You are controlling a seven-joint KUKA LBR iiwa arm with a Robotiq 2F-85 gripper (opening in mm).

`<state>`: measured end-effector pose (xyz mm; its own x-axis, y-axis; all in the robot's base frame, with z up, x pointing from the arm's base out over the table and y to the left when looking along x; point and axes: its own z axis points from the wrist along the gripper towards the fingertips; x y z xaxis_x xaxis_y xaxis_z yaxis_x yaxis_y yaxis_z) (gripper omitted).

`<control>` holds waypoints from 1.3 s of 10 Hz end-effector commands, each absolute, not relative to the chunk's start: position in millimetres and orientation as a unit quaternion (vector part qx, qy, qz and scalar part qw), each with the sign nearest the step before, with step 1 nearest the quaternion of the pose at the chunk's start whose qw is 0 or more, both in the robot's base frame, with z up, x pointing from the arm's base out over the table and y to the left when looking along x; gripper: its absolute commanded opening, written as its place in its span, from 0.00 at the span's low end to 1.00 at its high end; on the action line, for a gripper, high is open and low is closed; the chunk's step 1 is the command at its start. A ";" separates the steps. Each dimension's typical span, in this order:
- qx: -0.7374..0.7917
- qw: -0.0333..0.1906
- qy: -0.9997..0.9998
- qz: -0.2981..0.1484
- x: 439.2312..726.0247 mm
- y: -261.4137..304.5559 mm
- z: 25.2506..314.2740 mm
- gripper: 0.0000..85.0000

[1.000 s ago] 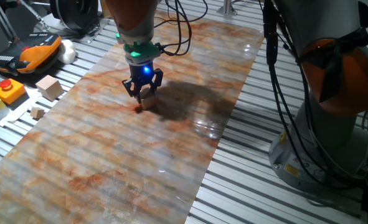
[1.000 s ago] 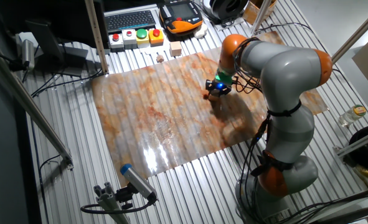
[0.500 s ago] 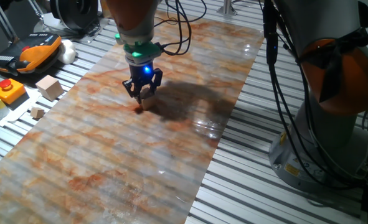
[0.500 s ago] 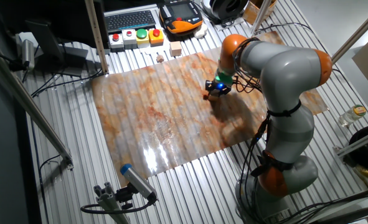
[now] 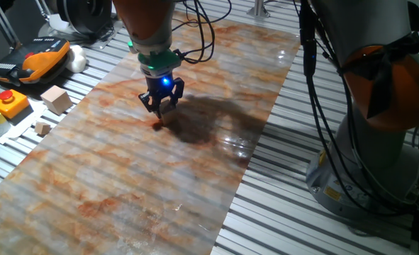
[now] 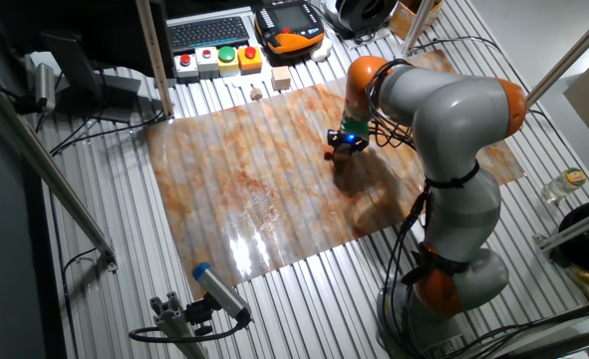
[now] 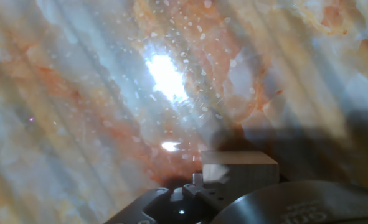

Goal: Hold a small block with the gripper and sweep it from left to right on the table

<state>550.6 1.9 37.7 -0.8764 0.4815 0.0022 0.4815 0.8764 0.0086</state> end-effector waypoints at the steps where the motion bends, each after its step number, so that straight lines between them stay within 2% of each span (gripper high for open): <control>1: -0.249 0.000 -0.969 -0.006 550.7 2.1 37.8 0.00; 13: -0.241 0.001 -0.970 -0.014 551.8 3.6 38.6 0.00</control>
